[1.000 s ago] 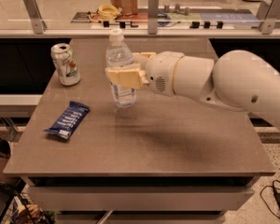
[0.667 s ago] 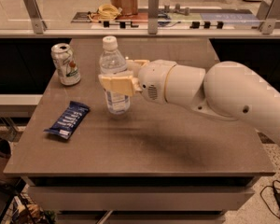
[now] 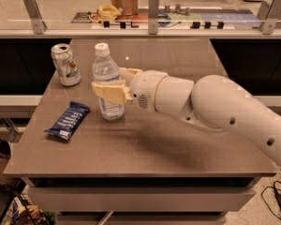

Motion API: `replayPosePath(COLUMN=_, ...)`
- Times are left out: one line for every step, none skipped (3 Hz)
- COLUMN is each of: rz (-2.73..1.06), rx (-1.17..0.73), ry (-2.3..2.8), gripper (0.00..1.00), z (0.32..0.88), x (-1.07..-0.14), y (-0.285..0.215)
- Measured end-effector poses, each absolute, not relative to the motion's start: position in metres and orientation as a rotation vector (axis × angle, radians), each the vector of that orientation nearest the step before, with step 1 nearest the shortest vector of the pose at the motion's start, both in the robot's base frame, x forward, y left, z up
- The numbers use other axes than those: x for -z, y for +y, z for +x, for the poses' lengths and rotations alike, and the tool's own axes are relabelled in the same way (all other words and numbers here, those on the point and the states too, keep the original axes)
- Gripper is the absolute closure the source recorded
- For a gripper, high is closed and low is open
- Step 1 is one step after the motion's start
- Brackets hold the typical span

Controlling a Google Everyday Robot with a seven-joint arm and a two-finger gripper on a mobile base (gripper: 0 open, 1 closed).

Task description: Move blue plastic bottle near rxbar blueberry

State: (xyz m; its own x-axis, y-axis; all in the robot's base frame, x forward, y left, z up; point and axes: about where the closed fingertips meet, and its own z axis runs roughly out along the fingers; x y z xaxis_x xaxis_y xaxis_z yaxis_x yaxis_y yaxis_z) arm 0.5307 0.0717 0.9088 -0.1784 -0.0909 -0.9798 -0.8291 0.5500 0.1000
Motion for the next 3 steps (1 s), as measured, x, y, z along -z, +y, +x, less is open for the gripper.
replayPosePath(rz=-0.790, rx=-0.799, ry=1.634, gripper=0.84, z=0.5307, x=-0.9101, y=0.0719)
replayPosePath(rz=-0.791, rx=-0.799, ry=1.634, gripper=0.59, z=0.5306, x=-0.9102, y=0.0721)
replayPosePath(rz=-0.795, rx=-0.800, ry=1.633, gripper=0.36, z=0.5298, x=-0.9108, y=0.0740)
